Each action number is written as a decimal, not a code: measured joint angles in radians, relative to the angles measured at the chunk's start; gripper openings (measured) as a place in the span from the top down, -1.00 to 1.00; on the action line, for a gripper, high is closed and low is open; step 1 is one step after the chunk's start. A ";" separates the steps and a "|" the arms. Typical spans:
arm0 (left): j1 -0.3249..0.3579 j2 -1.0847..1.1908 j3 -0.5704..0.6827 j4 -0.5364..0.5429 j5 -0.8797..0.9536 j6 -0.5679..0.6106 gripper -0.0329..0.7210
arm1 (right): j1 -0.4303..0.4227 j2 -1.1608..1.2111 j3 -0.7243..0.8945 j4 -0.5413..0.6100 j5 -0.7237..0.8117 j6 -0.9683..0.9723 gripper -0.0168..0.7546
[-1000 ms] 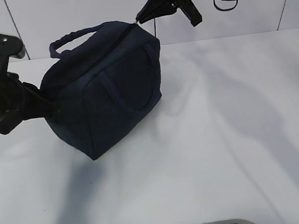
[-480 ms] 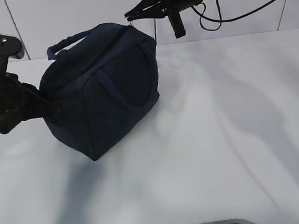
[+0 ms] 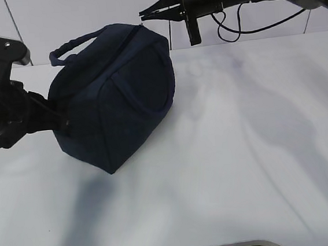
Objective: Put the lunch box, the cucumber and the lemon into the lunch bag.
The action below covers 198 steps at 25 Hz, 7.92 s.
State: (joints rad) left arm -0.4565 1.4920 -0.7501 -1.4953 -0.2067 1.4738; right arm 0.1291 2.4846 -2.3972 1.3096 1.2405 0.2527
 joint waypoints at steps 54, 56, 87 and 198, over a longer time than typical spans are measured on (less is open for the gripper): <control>0.000 0.000 0.000 0.073 -0.163 0.000 0.97 | -0.024 0.099 -0.138 -0.101 0.005 -0.311 0.94; 0.000 0.000 0.000 0.083 -0.120 0.000 0.97 | -0.012 0.099 -0.194 -0.162 0.005 -0.313 0.94; 0.003 -0.185 0.000 -0.175 0.225 0.000 -0.20 | 0.110 0.037 -0.256 -0.509 0.004 -0.333 0.94; 0.289 0.593 -1.143 0.702 1.253 -1.066 0.94 | 0.031 0.042 -0.256 -0.311 0.056 -0.044 0.94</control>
State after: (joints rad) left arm -0.1674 2.0846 -1.8935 -0.7933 1.0463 0.4074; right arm 0.1604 2.5270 -2.6534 0.9981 1.2961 0.2085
